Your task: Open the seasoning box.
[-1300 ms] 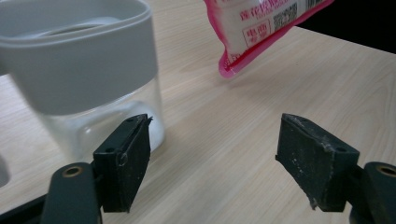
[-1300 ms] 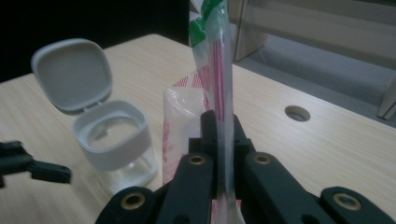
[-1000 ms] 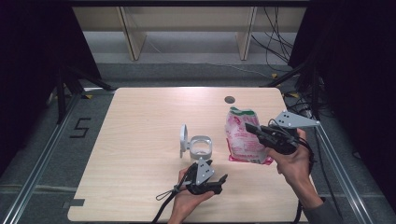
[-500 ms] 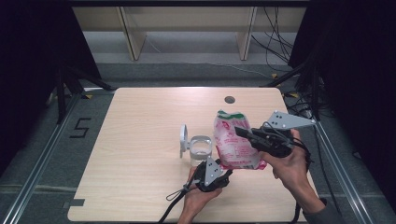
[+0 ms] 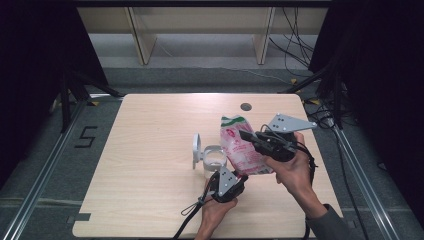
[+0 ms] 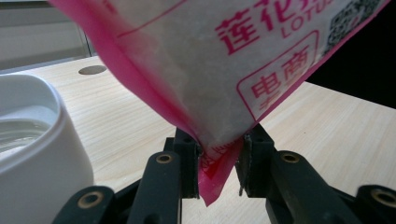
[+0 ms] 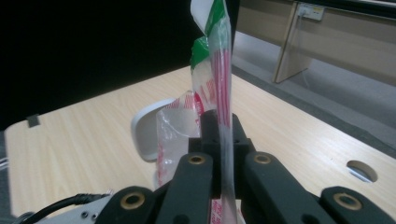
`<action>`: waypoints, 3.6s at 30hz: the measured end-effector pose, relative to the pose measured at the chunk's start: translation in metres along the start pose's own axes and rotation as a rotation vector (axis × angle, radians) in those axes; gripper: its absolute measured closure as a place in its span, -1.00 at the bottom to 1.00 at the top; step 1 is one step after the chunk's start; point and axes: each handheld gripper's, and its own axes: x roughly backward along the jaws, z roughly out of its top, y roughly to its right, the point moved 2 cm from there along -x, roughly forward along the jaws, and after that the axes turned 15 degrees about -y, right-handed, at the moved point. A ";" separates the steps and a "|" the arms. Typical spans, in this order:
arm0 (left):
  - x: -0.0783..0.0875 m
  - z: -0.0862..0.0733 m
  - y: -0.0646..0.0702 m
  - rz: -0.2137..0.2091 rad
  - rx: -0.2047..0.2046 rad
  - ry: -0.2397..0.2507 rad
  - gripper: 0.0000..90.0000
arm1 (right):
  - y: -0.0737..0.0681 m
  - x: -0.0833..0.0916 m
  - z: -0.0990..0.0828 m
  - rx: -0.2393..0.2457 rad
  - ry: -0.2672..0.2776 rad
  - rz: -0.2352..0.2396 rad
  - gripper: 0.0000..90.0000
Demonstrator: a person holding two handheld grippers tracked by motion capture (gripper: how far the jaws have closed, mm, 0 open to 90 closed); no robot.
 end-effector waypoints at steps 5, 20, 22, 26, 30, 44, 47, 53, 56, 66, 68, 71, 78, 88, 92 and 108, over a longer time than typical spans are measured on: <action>-0.008 0.007 -0.004 0.011 0.016 0.019 0.61 | 0.006 -0.011 0.008 -0.031 0.017 0.018 1.00; -0.022 0.012 0.002 0.011 0.037 0.030 0.61 | 0.017 -0.029 0.011 -0.058 0.047 -0.001 1.00; -0.023 0.011 0.002 0.000 0.039 0.025 0.61 | 0.018 -0.032 0.010 -0.043 0.042 -0.010 1.00; -0.022 0.011 0.003 0.004 0.038 0.029 0.61 | 0.012 -0.036 0.012 -0.022 0.025 -0.015 1.00; -0.020 0.010 0.003 0.015 0.040 0.040 0.61 | 0.008 -0.039 0.015 -0.029 0.024 -0.009 1.00; -0.026 0.007 0.009 -0.011 0.033 0.028 0.61 | 0.003 -0.050 0.011 -0.022 -0.011 0.004 1.00; -0.028 0.005 0.010 -0.023 0.030 0.022 0.62 | 0.005 -0.054 0.010 -0.017 -0.027 0.004 1.00; -0.029 0.003 0.012 -0.032 0.014 0.009 0.63 | 0.002 -0.065 0.008 -0.005 -0.035 -0.023 1.00; -0.029 0.005 0.013 -0.041 0.019 0.025 0.63 | 0.001 -0.064 0.009 0.012 -0.044 -0.014 1.00; -0.029 0.005 0.016 -0.049 0.021 0.039 0.63 | -0.003 -0.070 0.009 0.030 -0.061 0.011 1.00; -0.029 0.005 0.016 -0.052 0.019 0.039 0.63 | -0.004 -0.069 0.009 0.021 -0.065 0.014 1.00; -0.030 0.007 0.016 -0.054 0.014 0.053 0.64 | -0.007 -0.069 0.010 0.041 -0.054 -0.010 1.00; -0.030 0.007 0.017 -0.063 0.005 0.050 0.64 | -0.010 -0.074 0.011 0.057 -0.060 -0.020 1.00; -0.029 0.007 0.016 -0.059 0.000 0.056 0.64 | -0.010 -0.073 0.013 0.065 -0.070 -0.005 1.00; -0.028 0.008 0.016 -0.069 0.004 0.061 0.64 | -0.014 -0.075 0.014 0.080 -0.080 -0.020 1.00; -0.028 0.008 0.016 -0.075 0.006 0.064 0.64 | -0.013 -0.079 0.015 0.076 -0.070 -0.024 1.00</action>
